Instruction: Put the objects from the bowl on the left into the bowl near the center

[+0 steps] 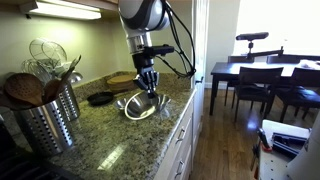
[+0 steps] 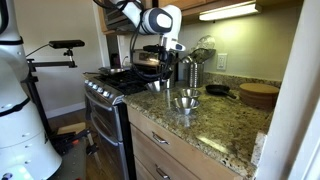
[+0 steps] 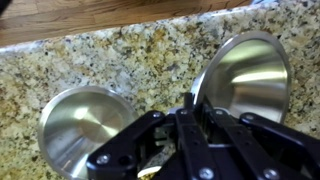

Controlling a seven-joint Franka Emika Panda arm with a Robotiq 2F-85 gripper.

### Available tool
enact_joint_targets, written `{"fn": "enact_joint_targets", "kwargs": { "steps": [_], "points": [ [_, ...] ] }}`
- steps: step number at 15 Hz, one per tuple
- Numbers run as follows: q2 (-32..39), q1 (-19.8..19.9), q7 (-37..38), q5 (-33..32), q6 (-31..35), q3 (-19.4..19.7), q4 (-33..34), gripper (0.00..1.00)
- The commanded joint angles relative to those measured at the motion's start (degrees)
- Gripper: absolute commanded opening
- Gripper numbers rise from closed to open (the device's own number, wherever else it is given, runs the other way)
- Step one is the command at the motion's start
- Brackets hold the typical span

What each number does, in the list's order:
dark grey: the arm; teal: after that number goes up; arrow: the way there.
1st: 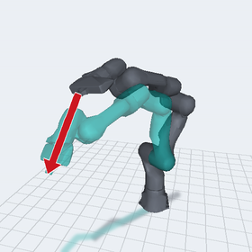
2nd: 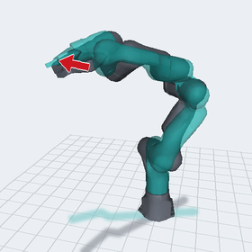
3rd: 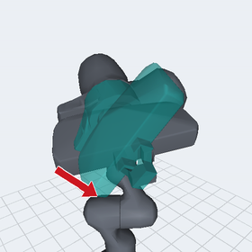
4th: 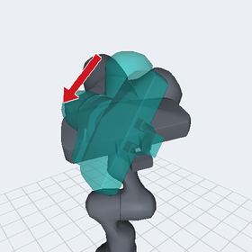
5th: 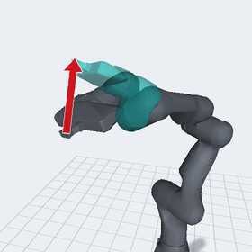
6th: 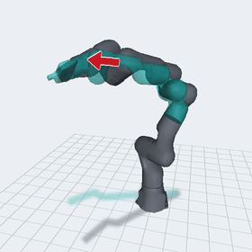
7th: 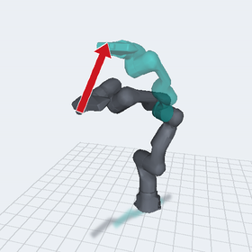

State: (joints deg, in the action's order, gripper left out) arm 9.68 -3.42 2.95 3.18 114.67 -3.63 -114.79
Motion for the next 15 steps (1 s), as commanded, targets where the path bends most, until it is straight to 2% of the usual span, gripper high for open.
{"fn": "enact_joint_targets", "kwargs": {
  "steps": [1, 7, 15],
  "points": [
    [-0.7, 0.8, -2.3, 3.5, 3.9, 0.4, -3.2, 0.08],
    [0.3, 0.7, -0.5, 2.5, 9.9, 1.1, -5.4, 0.08],
    [3.9, 0.6, 0.2, 2.4, 12.8, 1.4, -4.6, 0.08]
  ]
}}
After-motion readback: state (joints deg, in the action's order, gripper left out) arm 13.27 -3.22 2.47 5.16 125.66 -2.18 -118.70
